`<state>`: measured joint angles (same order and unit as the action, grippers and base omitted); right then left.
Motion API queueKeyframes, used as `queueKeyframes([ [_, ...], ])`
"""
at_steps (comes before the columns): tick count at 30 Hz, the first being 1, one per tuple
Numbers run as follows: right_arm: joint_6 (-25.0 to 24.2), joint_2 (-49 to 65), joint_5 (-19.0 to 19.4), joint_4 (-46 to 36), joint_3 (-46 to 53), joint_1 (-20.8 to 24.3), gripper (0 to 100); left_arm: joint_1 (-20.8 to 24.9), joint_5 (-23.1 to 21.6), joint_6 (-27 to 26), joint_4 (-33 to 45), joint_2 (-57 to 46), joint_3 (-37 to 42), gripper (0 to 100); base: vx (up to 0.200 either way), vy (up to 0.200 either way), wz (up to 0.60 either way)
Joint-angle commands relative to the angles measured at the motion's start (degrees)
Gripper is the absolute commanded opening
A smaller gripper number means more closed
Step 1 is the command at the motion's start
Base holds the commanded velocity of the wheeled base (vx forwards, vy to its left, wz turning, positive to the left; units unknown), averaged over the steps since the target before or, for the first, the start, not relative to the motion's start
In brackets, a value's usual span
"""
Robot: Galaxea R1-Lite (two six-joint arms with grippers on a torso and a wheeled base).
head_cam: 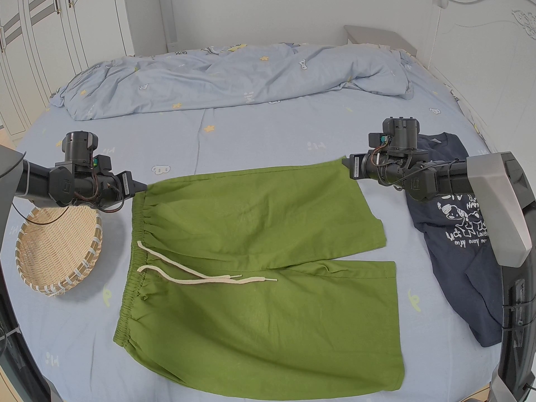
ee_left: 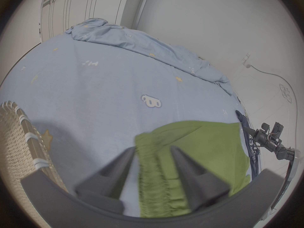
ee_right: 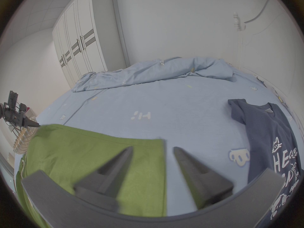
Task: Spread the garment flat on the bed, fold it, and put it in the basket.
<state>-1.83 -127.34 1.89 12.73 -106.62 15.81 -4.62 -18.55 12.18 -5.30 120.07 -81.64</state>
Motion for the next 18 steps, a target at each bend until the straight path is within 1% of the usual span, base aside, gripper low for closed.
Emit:
queueKeyframes([
  [1, 0.0, 0.1, 0.1, 0.1, 0.0, 0.6, 100, 0.8, -0.2, 0.0, 0.0, 0.2, -0.4, 100, 0.0, 0.0, 0.0],
  [6, -0.4, 0.5, 0.1, 0.1, 0.0, 0.4, 100, 1.0, -0.2, 0.1, 0.0, -1.5, 0.2, 100, 0.0, 0.0, 0.0],
  [10, -1.1, 3.4, 0.2, -0.2, 1.2, -1.0, 100, 2.1, -0.2, 1.9, 0.0, -5.3, 2.2, 100, 0.0, 0.0, 0.0],
  [11, -2.3, 5.3, 0.2, -0.3, 2.6, -1.6, 100, 2.3, -0.2, 2.9, 0.0, -7.4, 3.7, 100, 0.0, 0.0, 0.0],
  [12, -2.3, 5.3, 0.2, -0.3, 2.6, -1.6, 100, 2.3, -0.2, 2.9, 0.0, -7.4, 3.7, 100, 0.0, 0.0, 0.0],
  [15, -7.8, 14.6, 0.7, -0.3, 12.7, -3.4, 100, 3.3, -0.4, 4.2, 0.0, -14.5, 12.1, 100, 0.0, 0.0, 0.0],
  [16, -7.8, 14.6, 0.7, -0.3, 12.7, -3.4, 100, 3.3, -0.4, 4.2, 0.0, -14.5, 12.1, 100, 0.0, 0.0, 0.0],
  [17, -10.1, 19.4, 0.9, -0.3, 19.3, -3.8, 100, 3.3, -0.6, 4.2, 0.0, -18.0, 17.1, 100, 0.0, 0.0, 0.0],
  [18, -10.1, 19.4, 0.9, -0.3, 19.3, -3.8, 100, 3.3, -0.6, 4.2, 0.0, -18.0, 17.1, 100, 0.0, 0.0, 0.0],
])
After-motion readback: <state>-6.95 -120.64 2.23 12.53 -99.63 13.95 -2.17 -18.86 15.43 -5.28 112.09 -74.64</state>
